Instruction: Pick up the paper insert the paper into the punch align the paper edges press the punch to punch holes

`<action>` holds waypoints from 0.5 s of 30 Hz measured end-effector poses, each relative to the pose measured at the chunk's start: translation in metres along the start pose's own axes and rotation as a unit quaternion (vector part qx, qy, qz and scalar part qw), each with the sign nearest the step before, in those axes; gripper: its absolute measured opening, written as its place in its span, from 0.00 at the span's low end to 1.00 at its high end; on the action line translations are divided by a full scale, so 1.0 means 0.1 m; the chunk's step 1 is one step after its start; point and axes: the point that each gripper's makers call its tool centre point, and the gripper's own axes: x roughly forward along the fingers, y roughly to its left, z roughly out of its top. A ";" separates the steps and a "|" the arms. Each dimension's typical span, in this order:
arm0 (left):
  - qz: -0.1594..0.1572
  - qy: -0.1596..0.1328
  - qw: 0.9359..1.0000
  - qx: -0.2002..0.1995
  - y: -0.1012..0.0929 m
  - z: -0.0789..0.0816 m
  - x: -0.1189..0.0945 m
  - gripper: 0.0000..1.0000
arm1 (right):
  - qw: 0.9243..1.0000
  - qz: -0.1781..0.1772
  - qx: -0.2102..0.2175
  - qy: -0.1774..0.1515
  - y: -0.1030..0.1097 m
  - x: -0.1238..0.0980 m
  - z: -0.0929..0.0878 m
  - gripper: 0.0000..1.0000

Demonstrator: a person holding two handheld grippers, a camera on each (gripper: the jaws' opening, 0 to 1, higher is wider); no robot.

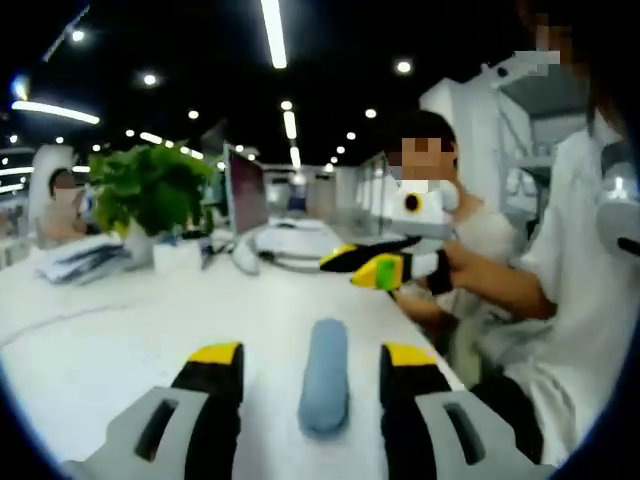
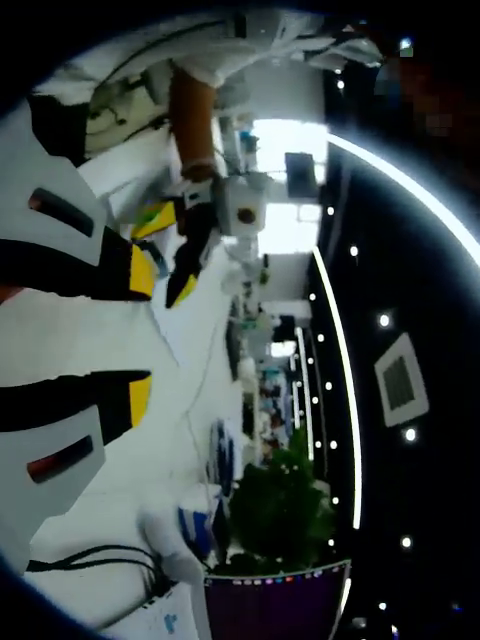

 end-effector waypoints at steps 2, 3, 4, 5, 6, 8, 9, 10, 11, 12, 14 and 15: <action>-0.007 0.000 1.000 -0.005 -0.06 -0.02 0.07 0.52 | 1.000 -0.007 -0.001 -0.004 0.00 0.01 0.01 0.30; -0.008 -0.001 1.000 -0.010 -0.07 -0.04 0.09 0.51 | 1.000 -0.011 0.000 -0.003 0.00 0.01 0.00 0.30; -0.007 -0.001 1.000 -0.014 -0.06 -0.06 0.09 0.51 | 1.000 -0.014 -0.002 -0.002 0.02 0.02 -0.01 0.30; -0.005 0.004 1.000 -0.017 -0.06 -0.10 0.09 0.51 | 1.000 -0.015 -0.007 0.002 0.03 0.03 -0.02 0.30; 0.000 0.011 1.000 -0.017 -0.03 -0.14 0.06 0.51 | 1.000 -0.016 -0.014 0.008 0.05 0.04 -0.04 0.30; 0.006 0.015 1.000 -0.024 0.00 -0.16 0.04 0.51 | 0.999 -0.019 -0.024 0.015 0.08 0.06 -0.07 0.30; 0.005 0.014 1.000 -0.025 0.00 -0.17 0.04 0.51 | 0.999 -0.019 -0.027 0.017 0.09 0.07 -0.08 0.30; 0.005 0.014 1.000 -0.023 0.00 -0.17 0.04 0.50 | 0.999 -0.020 -0.028 0.018 0.10 0.08 -0.08 0.30; 0.003 0.014 1.000 -0.018 -0.02 -0.17 0.04 0.49 | 0.999 -0.019 -0.028 0.019 0.10 0.09 -0.08 0.30; 0.001 0.016 1.000 -0.010 -0.03 -0.19 0.05 0.47 | 0.999 -0.018 -0.028 0.020 0.11 0.10 -0.08 0.30; -0.001 0.022 1.000 0.003 -0.06 -0.21 0.05 0.46 | 0.999 -0.018 -0.026 0.020 0.12 0.12 -0.08 0.30; 0.000 0.023 1.000 0.006 -0.07 -0.21 0.05 0.46 | 0.999 -0.021 -0.027 0.020 0.12 0.13 -0.09 0.30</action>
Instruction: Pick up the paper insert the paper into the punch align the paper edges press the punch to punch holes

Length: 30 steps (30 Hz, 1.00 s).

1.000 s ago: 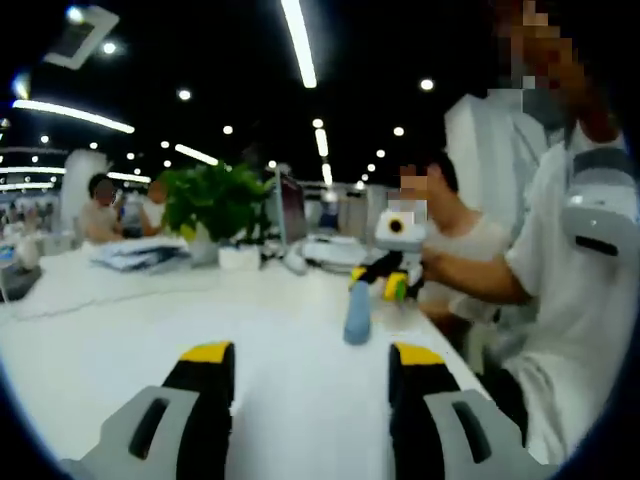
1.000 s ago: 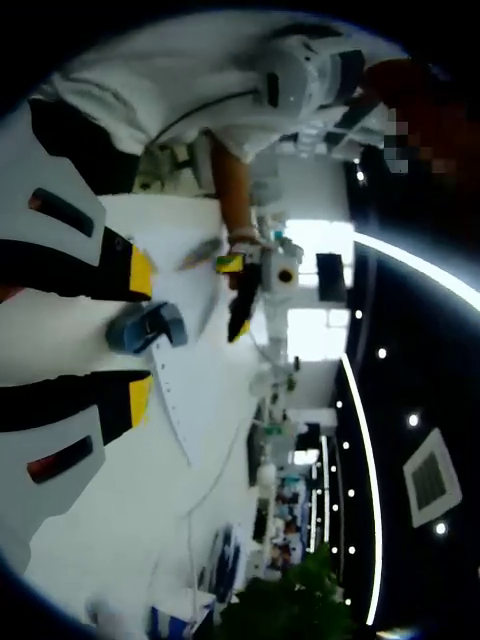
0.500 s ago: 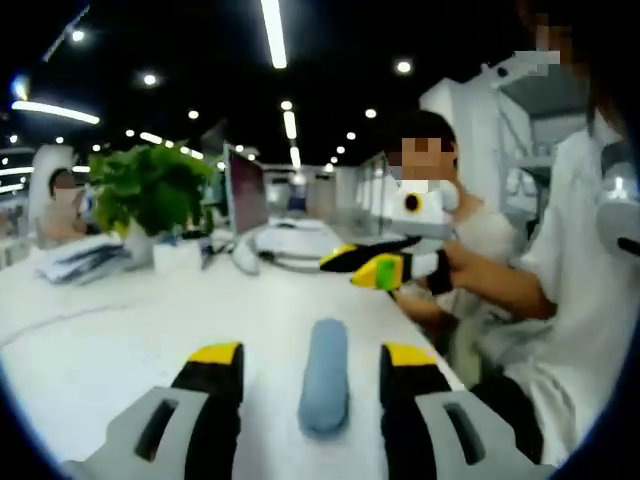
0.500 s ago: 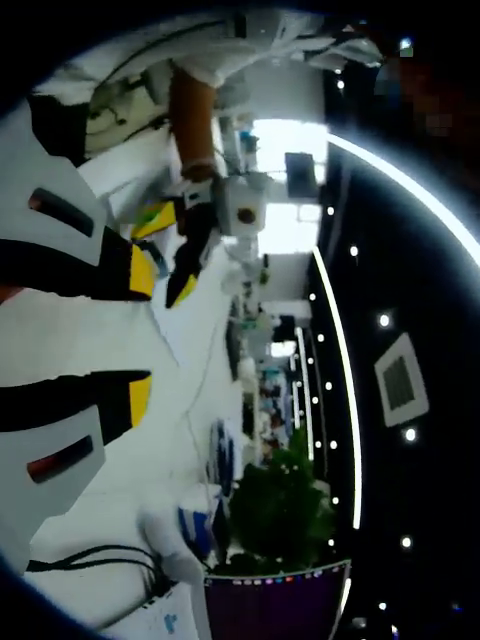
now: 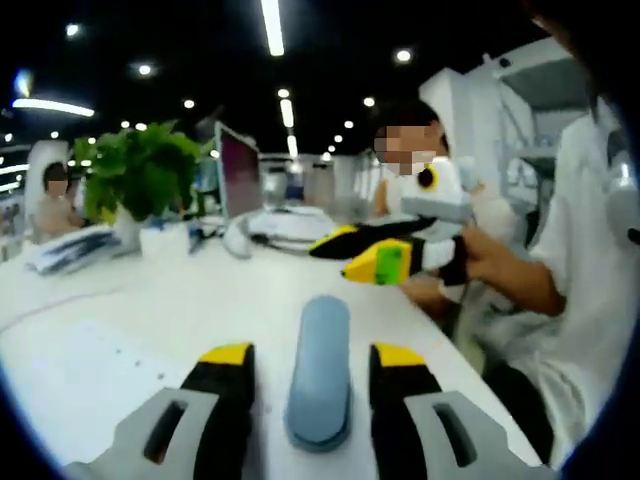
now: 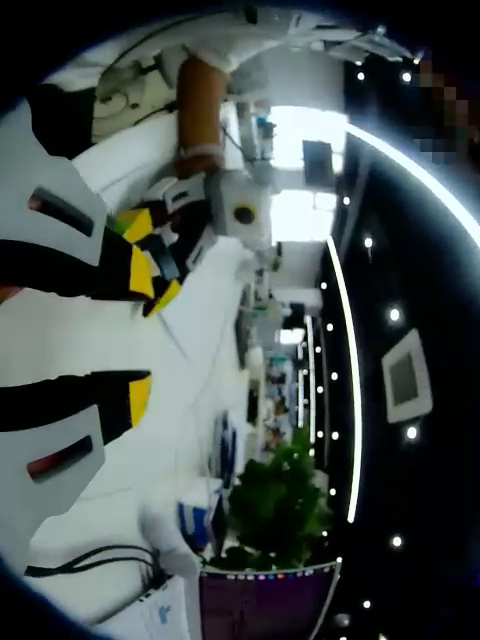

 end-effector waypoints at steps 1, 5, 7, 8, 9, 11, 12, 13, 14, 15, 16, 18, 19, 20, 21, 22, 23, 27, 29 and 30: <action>0.000 -0.001 1.000 0.001 0.00 0.00 0.00 0.44 | 1.000 -0.001 -0.001 0.001 0.00 0.01 -0.01 0.30; -0.002 -0.004 1.000 -0.005 0.01 0.01 -0.01 0.31 | 1.000 -0.005 0.005 0.009 0.02 0.06 -0.06 0.29; -0.001 -0.005 1.000 -0.001 0.03 0.01 -0.01 0.28 | 1.000 -0.007 0.005 0.013 0.01 0.08 -0.07 0.29; 0.001 -0.005 1.000 -0.001 0.04 0.01 -0.01 0.27 | 1.000 -0.008 0.007 0.014 0.01 0.08 -0.07 0.29; 0.001 -0.005 1.000 0.000 0.03 0.01 -0.01 0.27 | 1.000 -0.007 0.010 0.014 0.02 0.08 -0.07 0.28; 0.001 -0.004 1.000 -0.001 0.04 0.01 -0.01 0.27 | 1.000 -0.006 0.015 0.011 0.03 0.09 -0.03 0.27; 0.002 -0.004 1.000 -0.002 0.05 0.01 -0.01 0.27 | 1.000 -0.004 0.017 0.010 0.04 0.09 0.00 0.26; 0.001 -0.004 1.000 -0.002 0.06 0.00 -0.01 0.27 | 1.000 -0.004 0.018 0.009 0.04 0.09 0.01 0.26; 0.002 -0.004 1.000 -0.001 0.06 0.00 -0.01 0.27 | 1.000 -0.002 0.017 0.007 0.06 0.09 0.04 0.26; 0.002 -0.004 1.000 -0.001 0.05 0.00 0.00 0.27 | 1.000 -0.001 0.013 0.006 0.08 0.10 0.07 0.26; 0.002 -0.004 1.000 -0.001 0.05 0.00 0.00 0.27 | 1.000 0.000 0.009 0.005 0.09 0.11 0.09 0.26; 0.002 -0.003 1.000 -0.002 0.05 0.00 0.02 0.26 | 1.000 0.006 0.004 0.003 0.13 0.14 0.14 0.25; 0.002 -0.002 1.000 -0.002 0.05 0.00 0.02 0.26 | 1.000 0.007 0.003 0.001 0.15 0.15 0.16 0.25; 0.002 -0.002 1.000 -0.002 0.05 0.00 0.02 0.26 | 1.000 0.009 0.002 -0.002 0.17 0.16 0.19 0.24; 0.003 -0.002 1.000 -0.001 0.05 0.00 0.02 0.26 | 1.000 0.011 0.001 -0.007 0.19 0.18 0.23 0.23; 0.003 -0.002 1.000 0.002 0.05 0.00 0.02 0.26 | 1.000 0.011 0.000 -0.010 0.22 0.21 0.25 0.22; 0.003 -0.002 1.000 0.004 0.04 0.00 0.02 0.26 | 1.000 0.011 0.002 -0.012 0.25 0.25 0.28 0.20; 0.004 -0.003 1.000 0.009 0.02 0.00 0.02 0.26 | 1.000 0.025 0.005 -0.014 0.42 0.38 0.31 0.13; 0.004 -0.004 1.000 0.008 0.02 0.00 0.02 0.26 | 0.999 0.029 -0.014 -0.018 0.49 0.43 0.35 0.06; 0.004 -0.004 1.000 0.006 0.02 0.00 0.02 0.26 | 0.999 0.032 -0.017 -0.016 0.52 0.45 0.35 0.05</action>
